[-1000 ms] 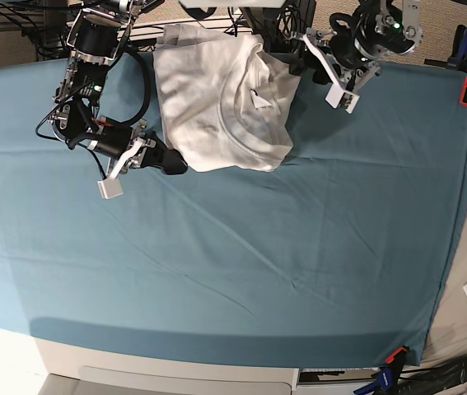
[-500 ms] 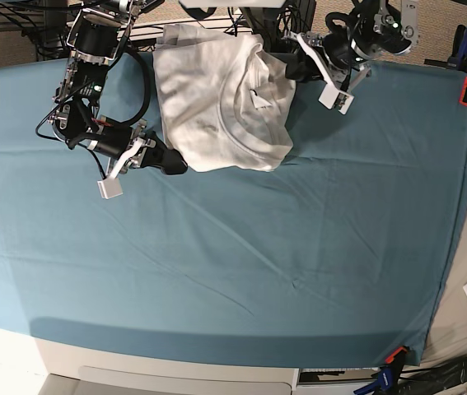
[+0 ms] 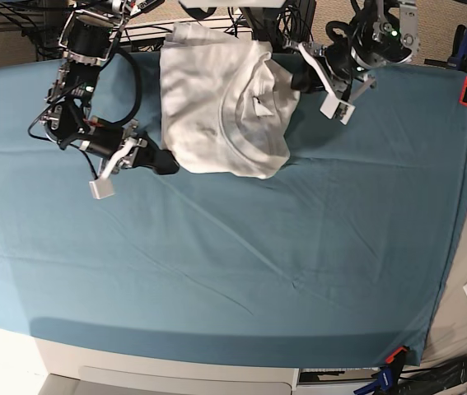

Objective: Fold the T-shirt properly
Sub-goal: 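Grasp the bundle's corner with the left gripper and tuck it under, then lift and shift the bundle with both grippers, then set it down square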

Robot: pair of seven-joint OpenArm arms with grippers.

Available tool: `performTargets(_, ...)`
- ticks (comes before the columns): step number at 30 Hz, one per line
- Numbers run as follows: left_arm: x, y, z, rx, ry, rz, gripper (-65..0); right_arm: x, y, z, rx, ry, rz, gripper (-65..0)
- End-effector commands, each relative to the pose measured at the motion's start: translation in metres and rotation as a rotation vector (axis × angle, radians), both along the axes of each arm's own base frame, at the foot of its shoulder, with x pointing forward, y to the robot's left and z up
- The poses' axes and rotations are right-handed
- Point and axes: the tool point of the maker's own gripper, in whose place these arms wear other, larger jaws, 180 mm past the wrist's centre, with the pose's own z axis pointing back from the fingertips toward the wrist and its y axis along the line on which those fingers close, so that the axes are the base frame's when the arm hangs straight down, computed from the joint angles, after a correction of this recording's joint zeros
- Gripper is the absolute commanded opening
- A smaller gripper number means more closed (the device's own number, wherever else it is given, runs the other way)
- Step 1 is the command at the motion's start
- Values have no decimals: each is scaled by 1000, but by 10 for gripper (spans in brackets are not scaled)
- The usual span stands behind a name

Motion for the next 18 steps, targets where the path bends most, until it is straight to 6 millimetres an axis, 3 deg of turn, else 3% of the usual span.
performTargets(1, 8, -1, 9, -14, -41, 8, -650, 10, -4, 17, 3, -62, -9, -650)
performTargets(6, 26, 1, 16, -1, -92, 10, -650, 1, -5, 20, -26, -80, 1, -650)
performTargets(18, 78, 3, 47, 6, -258, 27, -650, -61, 1, 19, -125, -67, 56, -650)
